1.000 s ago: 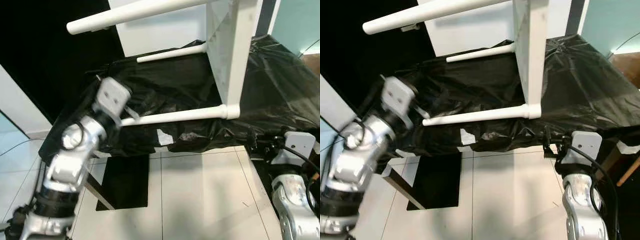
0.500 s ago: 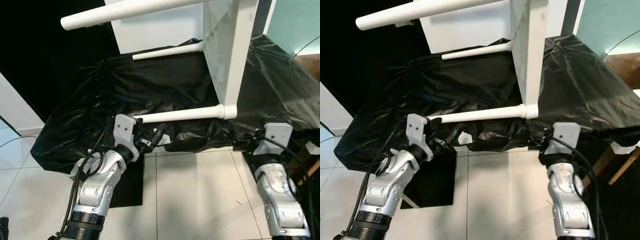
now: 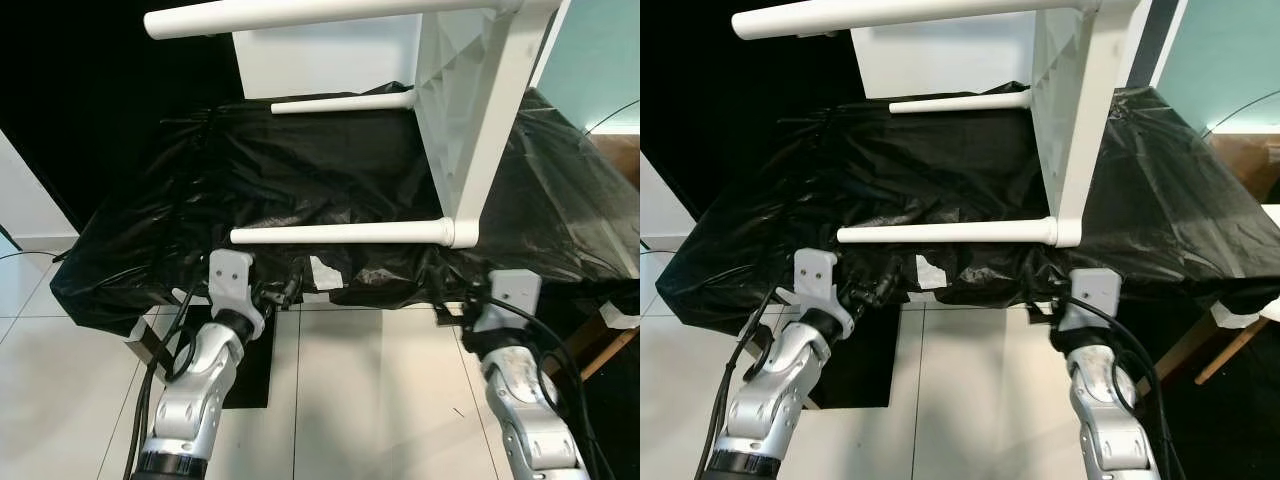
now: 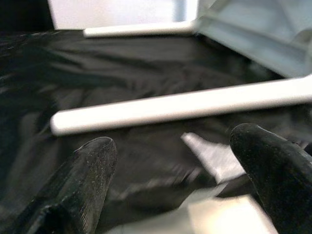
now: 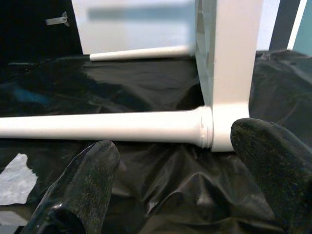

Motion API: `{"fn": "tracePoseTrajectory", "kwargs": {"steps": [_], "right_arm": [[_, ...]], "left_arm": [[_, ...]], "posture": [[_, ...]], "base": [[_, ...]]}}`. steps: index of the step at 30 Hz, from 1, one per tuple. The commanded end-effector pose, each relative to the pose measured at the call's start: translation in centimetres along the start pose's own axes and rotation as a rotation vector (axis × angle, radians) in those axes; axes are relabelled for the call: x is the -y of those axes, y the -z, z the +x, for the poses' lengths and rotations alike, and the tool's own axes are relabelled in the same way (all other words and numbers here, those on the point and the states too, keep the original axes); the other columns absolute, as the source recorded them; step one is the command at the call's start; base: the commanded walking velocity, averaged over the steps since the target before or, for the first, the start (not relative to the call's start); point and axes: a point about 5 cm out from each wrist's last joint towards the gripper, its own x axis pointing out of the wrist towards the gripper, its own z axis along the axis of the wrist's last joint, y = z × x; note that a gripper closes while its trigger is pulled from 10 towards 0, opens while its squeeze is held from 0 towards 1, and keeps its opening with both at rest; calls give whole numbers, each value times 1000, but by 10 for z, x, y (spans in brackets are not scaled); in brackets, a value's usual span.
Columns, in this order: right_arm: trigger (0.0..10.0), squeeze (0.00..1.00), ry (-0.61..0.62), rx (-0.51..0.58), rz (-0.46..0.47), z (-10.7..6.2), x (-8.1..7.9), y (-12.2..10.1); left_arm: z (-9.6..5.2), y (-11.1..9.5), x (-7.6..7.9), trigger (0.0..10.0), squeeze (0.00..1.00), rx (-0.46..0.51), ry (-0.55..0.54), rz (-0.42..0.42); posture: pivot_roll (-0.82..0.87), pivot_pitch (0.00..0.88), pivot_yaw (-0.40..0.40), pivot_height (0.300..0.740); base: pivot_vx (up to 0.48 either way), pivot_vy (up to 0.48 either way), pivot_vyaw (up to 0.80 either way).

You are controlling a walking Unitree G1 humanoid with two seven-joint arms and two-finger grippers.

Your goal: Building children table

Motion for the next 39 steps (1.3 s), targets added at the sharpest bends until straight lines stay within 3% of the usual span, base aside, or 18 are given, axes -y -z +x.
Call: {"fn": "tracePoseTrajectory", "kwargs": {"steps": [1, 7, 13, 39], "right_arm": [[10000, 0, 14, -3, -8, -3, 2, 2], [10000, 0, 18, 32, 11, -14, 2, -6], [10000, 0, 17, -1, 33, -37, -7, -1], [10000, 0, 61, 10, 8, -34, -4, -2]], "left_arm": [[-2, -2, -1, 10000, 0, 15, -4, 19], [-13, -3, -5, 10000, 0, 14, -30, 2], [-24, -6, -9, 10000, 0, 24, -47, -13], [-19, -14, -6, 10000, 0, 38, 14, 7]], "posture": [[16, 0, -5, 740], [2, 0, 6, 740], [-5, 0, 13, 740], [-14, 0, 37, 740]], "base": [[0, 0, 0], [0, 0, 0], [0, 0, 0], [19, 0, 0]]}}
